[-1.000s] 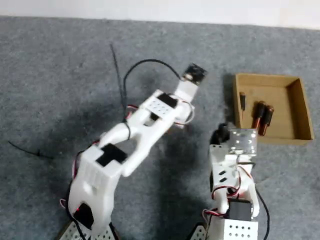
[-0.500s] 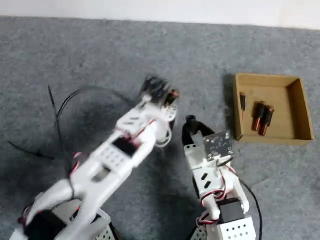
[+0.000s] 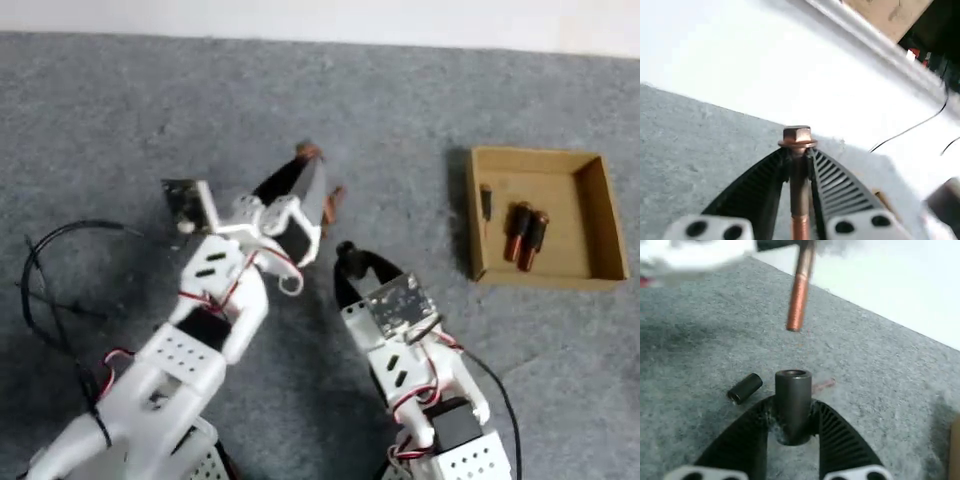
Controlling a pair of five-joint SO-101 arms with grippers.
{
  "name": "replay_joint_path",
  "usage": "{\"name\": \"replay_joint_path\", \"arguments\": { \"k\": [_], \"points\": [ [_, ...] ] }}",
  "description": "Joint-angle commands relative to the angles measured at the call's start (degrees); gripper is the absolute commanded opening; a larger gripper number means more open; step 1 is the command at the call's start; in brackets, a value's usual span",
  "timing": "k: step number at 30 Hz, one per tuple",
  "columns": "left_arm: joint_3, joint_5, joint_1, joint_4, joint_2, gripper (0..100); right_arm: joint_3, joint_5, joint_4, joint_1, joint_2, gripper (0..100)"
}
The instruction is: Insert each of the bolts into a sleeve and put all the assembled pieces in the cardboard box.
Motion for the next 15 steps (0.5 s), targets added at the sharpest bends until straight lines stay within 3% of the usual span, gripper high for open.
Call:
{"name": "replay_joint_path", "arguments": {
  "k": [1,7,15],
  "points": [
    [1.98,3.52,1.54,2.37,-8.48,0,6.29,0.70,-0.04,-0.48,-0.40,0.6],
    [4.00,3.52,5.23,9.76,-14.64,0,6.29,0.70,-0.04,-0.48,-0.40,0.6],
    [4.00,3.52,5.32,10.11,-12.88,0,6.37,0.79,-1.45,-0.84,-0.48,0.6]
  ]
}}
